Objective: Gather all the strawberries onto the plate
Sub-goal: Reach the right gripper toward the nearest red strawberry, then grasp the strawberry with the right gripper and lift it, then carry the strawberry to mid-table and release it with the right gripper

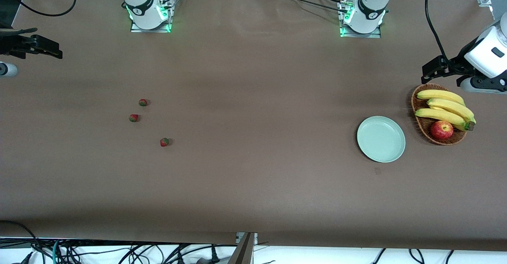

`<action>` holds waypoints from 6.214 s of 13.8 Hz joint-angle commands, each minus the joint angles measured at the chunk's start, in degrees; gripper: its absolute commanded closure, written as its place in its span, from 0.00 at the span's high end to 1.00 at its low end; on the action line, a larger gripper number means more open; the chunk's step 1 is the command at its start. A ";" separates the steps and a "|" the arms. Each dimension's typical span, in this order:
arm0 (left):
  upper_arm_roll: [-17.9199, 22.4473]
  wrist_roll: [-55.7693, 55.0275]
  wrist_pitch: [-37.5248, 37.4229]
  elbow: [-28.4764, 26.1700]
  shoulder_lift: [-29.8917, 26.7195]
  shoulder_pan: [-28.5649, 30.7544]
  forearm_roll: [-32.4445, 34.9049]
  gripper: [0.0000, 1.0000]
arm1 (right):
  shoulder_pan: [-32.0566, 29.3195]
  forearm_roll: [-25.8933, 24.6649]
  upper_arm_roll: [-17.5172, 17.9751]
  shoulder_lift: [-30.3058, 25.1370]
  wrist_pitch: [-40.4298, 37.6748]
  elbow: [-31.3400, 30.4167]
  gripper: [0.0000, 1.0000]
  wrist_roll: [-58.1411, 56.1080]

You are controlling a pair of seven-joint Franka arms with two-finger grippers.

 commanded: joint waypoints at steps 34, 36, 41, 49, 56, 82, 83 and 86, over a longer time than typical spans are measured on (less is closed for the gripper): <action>0.15 -0.36 -1.61 -0.14 -0.81 -0.08 -0.79 1.00 | 2.13 0.14 0.27 24.03 56.86 -32.77 1.00 -0.64; 0.15 -0.36 -1.61 -0.14 -0.81 -0.08 -0.79 1.00 | 2.13 0.14 0.18 24.73 58.01 -32.86 1.00 -0.64; 0.41 -0.09 -1.61 -0.14 -0.81 0.01 -0.79 1.00 | 2.13 0.23 0.18 24.47 57.75 -34.36 0.72 -0.55; 0.41 -0.09 -1.61 -0.22 -0.81 0.01 -0.79 1.00 | 2.30 0.23 0.18 24.03 54.76 -33.83 0.00 -0.47; 0.50 0.43 -1.88 -0.31 -0.81 0.45 -0.79 1.00 | 8.00 2.85 8.42 24.12 47.38 -20.83 0.00 9.58; 0.24 0.35 -2.05 1.18 5.58 0.27 -0.88 1.00 | 38.97 4.09 9.06 47.43 58.59 18.56 1.00 63.83; -0.02 0.43 -2.49 1.18 7.43 0.01 -1.31 1.00 | 37.12 3.74 8.97 45.76 52.63 18.38 1.00 59.87; -0.90 -0.70 -0.48 1.18 13.49 -3.40 -4.46 1.00 | 31.15 3.65 8.88 38.74 43.34 11.47 1.00 49.84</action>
